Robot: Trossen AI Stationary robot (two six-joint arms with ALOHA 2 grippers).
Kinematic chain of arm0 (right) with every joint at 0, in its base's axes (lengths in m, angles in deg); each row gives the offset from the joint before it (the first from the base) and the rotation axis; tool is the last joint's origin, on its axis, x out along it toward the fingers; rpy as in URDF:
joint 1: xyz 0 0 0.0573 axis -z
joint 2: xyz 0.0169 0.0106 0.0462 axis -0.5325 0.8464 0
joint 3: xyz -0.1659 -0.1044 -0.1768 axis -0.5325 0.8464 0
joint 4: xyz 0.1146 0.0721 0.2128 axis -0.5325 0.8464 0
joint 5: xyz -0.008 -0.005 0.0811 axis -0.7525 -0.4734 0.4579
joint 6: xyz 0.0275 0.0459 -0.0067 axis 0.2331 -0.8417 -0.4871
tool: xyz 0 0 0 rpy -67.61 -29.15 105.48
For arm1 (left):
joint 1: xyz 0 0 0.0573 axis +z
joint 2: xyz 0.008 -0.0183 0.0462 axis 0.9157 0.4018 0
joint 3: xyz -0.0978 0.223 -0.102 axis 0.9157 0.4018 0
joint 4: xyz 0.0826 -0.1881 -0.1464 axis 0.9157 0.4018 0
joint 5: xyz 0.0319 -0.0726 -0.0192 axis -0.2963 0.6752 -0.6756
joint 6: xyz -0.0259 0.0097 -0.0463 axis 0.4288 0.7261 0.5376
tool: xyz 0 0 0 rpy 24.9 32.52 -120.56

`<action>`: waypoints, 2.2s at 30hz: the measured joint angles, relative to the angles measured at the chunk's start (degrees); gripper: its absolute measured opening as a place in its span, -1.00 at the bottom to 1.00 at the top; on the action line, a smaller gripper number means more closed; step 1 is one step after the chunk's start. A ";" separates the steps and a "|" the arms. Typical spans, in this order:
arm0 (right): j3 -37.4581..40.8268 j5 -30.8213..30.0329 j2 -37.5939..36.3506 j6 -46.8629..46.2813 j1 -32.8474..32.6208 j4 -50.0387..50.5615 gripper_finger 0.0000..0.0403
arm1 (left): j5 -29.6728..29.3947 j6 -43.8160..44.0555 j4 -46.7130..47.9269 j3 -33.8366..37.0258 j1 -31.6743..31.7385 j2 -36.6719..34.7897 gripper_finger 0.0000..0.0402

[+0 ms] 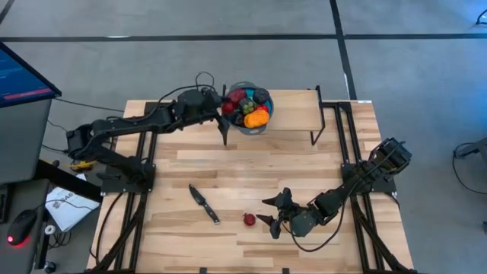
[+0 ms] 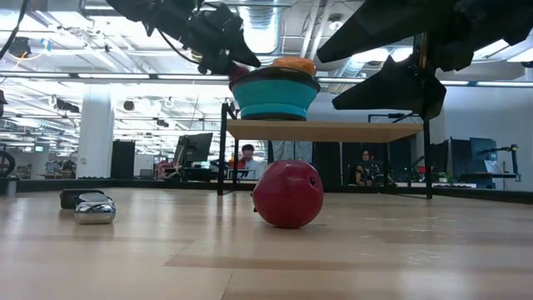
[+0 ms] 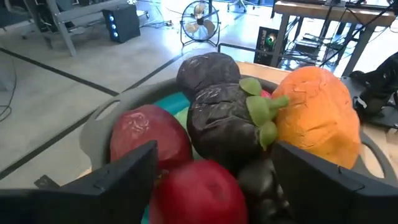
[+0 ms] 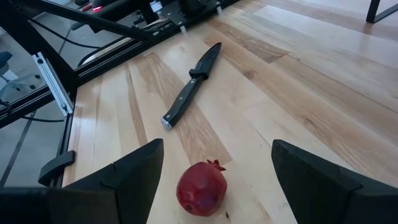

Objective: Pick & Place Fruit
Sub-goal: Put the top red pomegranate into the blue strainer bowl on the shelf, then put the red pomegranate into the blue strainer bowl on the shelf

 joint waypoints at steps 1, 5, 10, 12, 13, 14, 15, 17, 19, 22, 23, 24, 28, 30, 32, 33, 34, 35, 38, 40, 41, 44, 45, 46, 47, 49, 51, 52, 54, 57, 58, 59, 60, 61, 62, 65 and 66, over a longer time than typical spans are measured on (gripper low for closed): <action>0.00 0.00 0.00 -0.01 0.00 0.01 0.45 | 0.03 0.01 0.03 0.00 0.25 -0.22 0.55; 0.00 0.00 0.00 0.00 0.00 0.17 0.45 | 0.48 -0.41 -0.60 -0.06 0.59 -2.01 0.58; 0.00 0.00 0.00 -0.02 0.00 0.33 0.45 | 0.67 -1.78 0.03 -0.02 0.19 -5.22 0.50; 0.00 0.00 0.00 -0.02 0.00 0.33 0.45 | 0.68 -1.74 0.59 -0.02 0.07 -6.91 0.45; 0.00 0.00 0.00 -0.02 0.00 0.33 0.45 | 0.70 -1.65 1.78 -0.02 -0.07 -7.62 0.41; 0.00 0.00 0.00 -0.02 0.00 0.33 0.45 | 0.68 -1.64 2.70 -0.02 -0.35 -8.02 0.36; 0.00 0.00 0.00 -0.02 0.00 0.32 0.45 | 0.70 -1.62 3.74 -0.02 -0.35 -8.25 0.30; 0.00 0.00 0.00 -0.02 0.00 0.33 0.45 | 0.70 -1.58 5.43 -0.02 -0.35 -8.31 0.16; 0.00 0.00 0.00 -0.02 0.00 0.33 0.45 | 0.69 -1.57 6.16 -0.02 -0.35 -7.82 -0.01; 0.00 0.00 0.00 -0.03 0.00 0.27 0.45 | 0.67 -1.57 6.56 0.04 -0.35 -6.06 -0.28; 0.00 0.00 0.00 -0.09 0.00 0.24 0.45 | 0.53 -1.57 6.01 0.04 -0.35 -5.49 -0.37; 0.00 0.00 0.00 -0.28 0.00 0.27 0.45 | 0.12 -1.58 5.65 0.04 -0.35 -5.01 -0.45; 0.00 0.00 0.00 -0.34 -0.18 0.26 0.45 | -1.06 -2.92 4.81 0.04 -0.07 -2.76 -0.70; 0.00 0.00 0.00 -0.44 -0.42 0.24 0.45 | -1.14 -3.06 4.60 0.04 -0.07 -2.29 -0.79; 0.00 0.00 0.00 -0.44 -0.44 0.24 0.45 | -1.14 -3.06 3.60 0.04 -0.24 -2.36 -0.86; 0.00 0.01 0.00 -0.45 -0.44 0.24 0.45 | -1.16 -3.04 3.58 0.04 -0.39 -2.51 -0.88; 0.00 0.02 0.00 -0.46 -0.44 0.26 0.45 | -1.14 -3.05 3.35 0.04 -0.59 -2.71 -0.91; 0.00 0.01 0.00 -0.45 -0.44 0.28 0.45 | -1.08 -3.04 3.61 0.04 -0.66 -3.16 -0.92; 0.00 0.00 0.00 -0.35 -0.39 0.24 0.45 | -0.79 -3.02 3.58 0.02 -1.12 -5.00 -0.96; 0.00 0.00 0.00 -0.07 -0.37 -0.20 0.45 | -0.76 -2.87 3.43 0.02 -1.90 -6.59 -0.97; 0.00 0.02 0.00 -0.07 -0.35 -0.39 0.45 | -0.82 -2.86 3.73 0.02 -2.43 -7.50 -0.97; 0.00 4.22 0.00 0.92 0.23 -0.54 0.45 | 0.04 -2.87 3.93 0.02 -5.20 -11.14 -0.97; 0.00 7.92 0.00 2.67 0.61 -0.57 0.45 | 0.97 -2.86 3.86 -0.01 -6.56 -12.41 -0.97; 0.00 11.33 0.00 4.83 0.97 -0.54 0.45 | 1.98 -2.93 4.60 0.00 -8.01 -13.62 -0.96; 0.00 13.62 0.00 6.85 1.26 -0.52 0.45 | 2.70 -3.07 5.63 0.00 -9.68 -14.70 -0.96; 0.00 15.47 0.00 9.70 1.99 -0.48 0.45 | 3.57 -3.34 8.31 0.00 -13.76 -16.46 -0.97; 0.00 15.63 0.00 12.20 2.73 -0.48 0.45 | 3.67 -3.34 11.53 0.06 -18.61 -17.68 -0.98; -0.02 15.63 0.00 13.76 3.04 -0.48 0.45 | 3.63 -3.37 12.73 0.54 -21.26 -18.29 -0.98; -0.07 15.62 0.00 16.25 3.64 -0.48 0.45 | 2.93 -3.27 12.85 2.57 -26.56 -19.22 -0.98; -0.07 17.09 0.00 15.63 4.87 -1.12 0.45 | -1.11 -1.21 12.98 6.72 -33.67 -19.66 -0.98; -0.09 17.64 0.00 13.11 5.30 -1.55 0.45 | -2.97 0.07 12.98 8.16 -35.85 -19.65 -0.98; -0.09 17.93 0.00 9.61 5.79 -1.80 0.45 | -5.08 1.39 12.99 9.72 -37.96 -19.63 -0.98; -0.13 18.13 0.00 6.83 6.49 -1.83 0.45 | -7.14 2.66 12.86 11.12 -39.85 -19.58 -0.98; -0.15 18.66 0.00 5.41 7.40 -1.71 0.45 | -9.02 4.03 12.45 12.55 -41.73 -19.43 -0.98; -0.15 19.24 0.00 4.49 8.12 -1.57 0.45 | -10.77 5.66 11.87 13.94 -43.19 -19.01 -0.98; -2.26 20.62 0.00 4.04 9.76 3.44 0.45 | -15.25 12.02 11.23 18.22 -47.17 -18.69 -0.98; -3.61 21.00 0.00 4.04 10.01 5.98 0.45 | -16.43 13.76 10.51 19.39 -48.22 -18.69 -0.98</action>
